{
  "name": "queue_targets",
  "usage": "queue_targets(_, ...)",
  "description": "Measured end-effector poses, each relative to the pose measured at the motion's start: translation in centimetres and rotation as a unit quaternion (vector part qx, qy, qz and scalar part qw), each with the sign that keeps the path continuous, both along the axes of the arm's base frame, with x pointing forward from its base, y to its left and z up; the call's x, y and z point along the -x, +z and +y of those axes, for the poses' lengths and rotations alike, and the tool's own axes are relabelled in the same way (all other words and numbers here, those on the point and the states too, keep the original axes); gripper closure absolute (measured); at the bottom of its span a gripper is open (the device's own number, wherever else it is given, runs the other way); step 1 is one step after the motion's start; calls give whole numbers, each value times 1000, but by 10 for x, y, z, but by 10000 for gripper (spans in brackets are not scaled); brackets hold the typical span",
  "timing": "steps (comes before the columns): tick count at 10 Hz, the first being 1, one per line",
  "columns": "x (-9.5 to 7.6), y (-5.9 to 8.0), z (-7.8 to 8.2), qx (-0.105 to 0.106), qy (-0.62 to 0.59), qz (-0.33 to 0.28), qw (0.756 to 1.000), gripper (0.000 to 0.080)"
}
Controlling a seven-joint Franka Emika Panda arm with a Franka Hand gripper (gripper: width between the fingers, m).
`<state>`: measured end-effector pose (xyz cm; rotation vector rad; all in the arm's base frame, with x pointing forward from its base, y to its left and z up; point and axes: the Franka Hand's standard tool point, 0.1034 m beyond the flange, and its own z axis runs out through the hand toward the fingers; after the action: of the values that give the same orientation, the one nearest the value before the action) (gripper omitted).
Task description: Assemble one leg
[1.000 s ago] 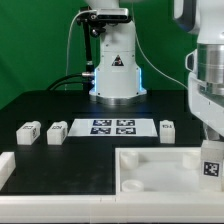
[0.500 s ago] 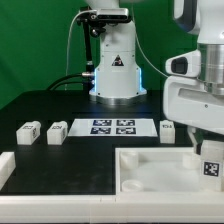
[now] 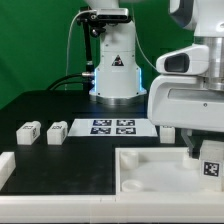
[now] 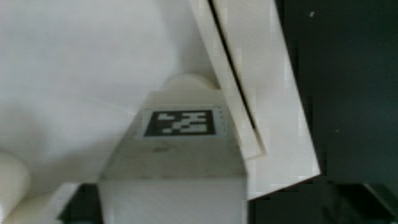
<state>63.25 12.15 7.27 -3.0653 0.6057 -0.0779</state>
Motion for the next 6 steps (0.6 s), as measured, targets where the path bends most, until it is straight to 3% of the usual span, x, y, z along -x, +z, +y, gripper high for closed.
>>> queue_targets(1, 0, 0, -2, -2, -55, 0, 998, 349)
queue_targets(2, 1, -1, -6, -2, -108, 3, 994, 504)
queue_targets(4, 1, -2, -7, -6, -202, 5, 979, 505)
queue_targets(6, 2, -2, -9, -8, -344, 10, 939, 505)
